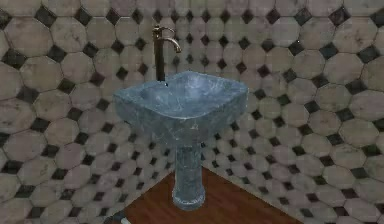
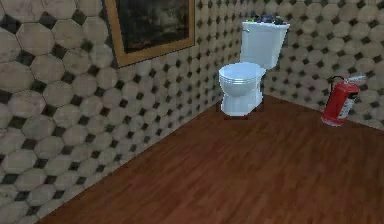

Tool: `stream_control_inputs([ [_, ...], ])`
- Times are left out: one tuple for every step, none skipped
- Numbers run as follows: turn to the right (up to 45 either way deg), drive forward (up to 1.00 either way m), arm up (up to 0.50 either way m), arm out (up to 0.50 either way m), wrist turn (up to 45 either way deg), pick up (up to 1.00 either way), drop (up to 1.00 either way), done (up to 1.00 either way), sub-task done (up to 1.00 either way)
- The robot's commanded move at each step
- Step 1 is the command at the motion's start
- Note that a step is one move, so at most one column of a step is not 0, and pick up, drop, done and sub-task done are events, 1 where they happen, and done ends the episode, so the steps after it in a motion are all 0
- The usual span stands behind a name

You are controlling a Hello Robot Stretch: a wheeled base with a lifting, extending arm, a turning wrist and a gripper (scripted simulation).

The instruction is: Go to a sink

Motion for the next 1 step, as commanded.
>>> stream_control_inputs([
  [0.0,0.0,0.0,0.0,0.0,0.0,0.0,1.0,0.0],
])
